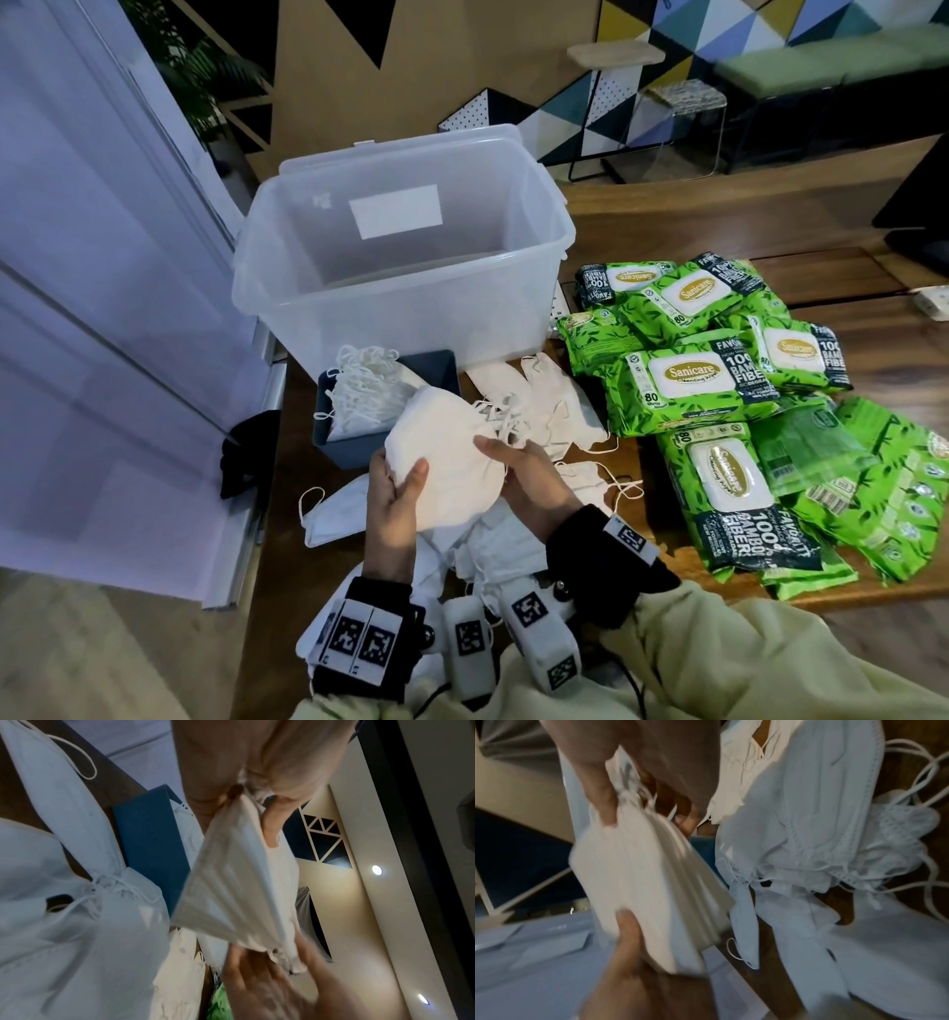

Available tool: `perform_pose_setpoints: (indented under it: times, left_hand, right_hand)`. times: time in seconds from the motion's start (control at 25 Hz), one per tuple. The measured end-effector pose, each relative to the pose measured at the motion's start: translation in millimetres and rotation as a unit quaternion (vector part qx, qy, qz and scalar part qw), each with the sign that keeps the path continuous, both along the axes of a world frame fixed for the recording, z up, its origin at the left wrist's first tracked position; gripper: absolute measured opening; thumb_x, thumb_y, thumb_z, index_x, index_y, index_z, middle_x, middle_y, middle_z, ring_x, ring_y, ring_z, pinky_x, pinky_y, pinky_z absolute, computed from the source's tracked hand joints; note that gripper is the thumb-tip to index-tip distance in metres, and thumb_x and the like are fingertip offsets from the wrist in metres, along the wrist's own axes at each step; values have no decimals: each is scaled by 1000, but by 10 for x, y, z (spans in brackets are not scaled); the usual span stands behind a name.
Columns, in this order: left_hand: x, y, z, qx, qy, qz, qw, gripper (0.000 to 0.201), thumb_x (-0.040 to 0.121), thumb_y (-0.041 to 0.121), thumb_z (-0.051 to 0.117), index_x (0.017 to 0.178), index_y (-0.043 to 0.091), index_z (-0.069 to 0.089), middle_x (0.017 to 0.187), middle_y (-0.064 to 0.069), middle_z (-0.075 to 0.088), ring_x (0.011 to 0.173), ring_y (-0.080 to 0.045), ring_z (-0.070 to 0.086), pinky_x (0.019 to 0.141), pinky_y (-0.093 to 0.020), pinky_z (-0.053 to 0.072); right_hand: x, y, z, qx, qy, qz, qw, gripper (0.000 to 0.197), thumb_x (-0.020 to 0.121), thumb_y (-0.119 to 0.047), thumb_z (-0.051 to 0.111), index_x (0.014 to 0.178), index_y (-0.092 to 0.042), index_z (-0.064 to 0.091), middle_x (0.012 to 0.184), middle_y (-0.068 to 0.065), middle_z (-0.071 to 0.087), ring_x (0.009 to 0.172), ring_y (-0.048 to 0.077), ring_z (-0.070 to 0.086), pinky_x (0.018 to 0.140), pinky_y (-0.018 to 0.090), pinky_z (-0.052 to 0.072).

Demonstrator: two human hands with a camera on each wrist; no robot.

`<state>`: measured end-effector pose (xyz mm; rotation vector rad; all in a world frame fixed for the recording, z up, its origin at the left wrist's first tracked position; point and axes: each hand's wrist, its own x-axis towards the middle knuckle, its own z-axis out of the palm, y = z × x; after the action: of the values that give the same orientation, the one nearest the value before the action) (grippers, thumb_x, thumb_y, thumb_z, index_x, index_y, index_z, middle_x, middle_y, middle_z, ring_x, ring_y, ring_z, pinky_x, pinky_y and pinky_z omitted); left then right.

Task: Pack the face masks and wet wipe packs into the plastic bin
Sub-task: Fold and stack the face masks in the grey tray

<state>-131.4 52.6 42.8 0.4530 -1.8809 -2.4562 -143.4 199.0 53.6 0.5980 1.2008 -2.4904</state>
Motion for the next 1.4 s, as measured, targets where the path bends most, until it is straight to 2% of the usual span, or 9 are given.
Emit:
perform_pose_setpoints:
  times: [0.16,0.28,0.44,0.56,0.76,0.88,0.96,1.16,1.4]
  left_hand:
    - [6,-83,40,39,-21,-10,999,25,93,-1,46,114,13,47,109,-1,60,93,-12,59,69,-23,57]
    - [3,-75,1,51,-56,-6,997,35,91,-1,49,125,8,43,120,-9,56,97,-18,58,74,-30,51]
    - [70,-76,17,39,-39,-15,998,38,90,3,52,127,7,45,117,-5,61,100,-18,61,70,-24,57]
    - [95,-153,37,39,-27,-19,999,39,90,3,51,129,9,45,118,-6,62,105,-23,61,74,-26,58]
    - [100,-209,46,5,-26,-26,999,36,91,4,51,126,11,46,119,-5,61,105,-20,60,74,-26,57]
    - [79,-236,30,-7,-27,-8,1000,35,92,4,51,125,12,46,122,-7,59,108,-23,58,82,-33,51]
    - [92,-234,13,-3,-37,-12,999,35,91,3,51,125,10,46,123,-10,59,110,-27,58,83,-35,51]
    - [144,-233,-7,10,-59,-33,998,40,91,3,51,130,10,44,124,-10,59,110,-27,59,79,-33,51]
    - [144,-252,27,-8,-61,-7,998,32,92,3,50,123,11,47,112,-4,62,96,-18,61,70,-27,50]
  right_hand:
    - [-67,156,-51,11,8,-54,998,13,87,1,54,78,-9,55,70,5,68,72,19,58,66,25,43]
    - [-59,80,-76,22,25,-14,999,9,88,2,52,96,-1,54,82,12,64,77,22,57,66,27,43]
    - [-65,26,-153,12,30,33,999,32,89,-6,53,120,2,52,110,17,65,99,27,61,79,32,49]
    - [-50,86,-143,43,10,37,998,38,84,-13,65,117,1,52,95,12,66,80,21,60,67,28,45]
    - [-44,171,-39,166,71,-29,983,43,73,12,68,108,-7,54,85,2,70,70,2,65,68,17,49]
    - [-60,194,-32,30,33,-61,997,31,83,11,55,104,-10,47,66,2,69,61,12,68,66,24,51]
    - [-48,169,-39,-41,-7,-40,998,26,87,7,52,107,-10,47,67,4,68,59,15,66,59,24,53]
    - [-34,82,-85,35,18,48,998,48,80,3,66,123,-10,50,100,10,66,78,17,63,68,22,52]
    - [-74,81,-101,110,40,-62,991,48,74,19,61,112,-8,53,79,9,62,69,17,62,79,29,49]
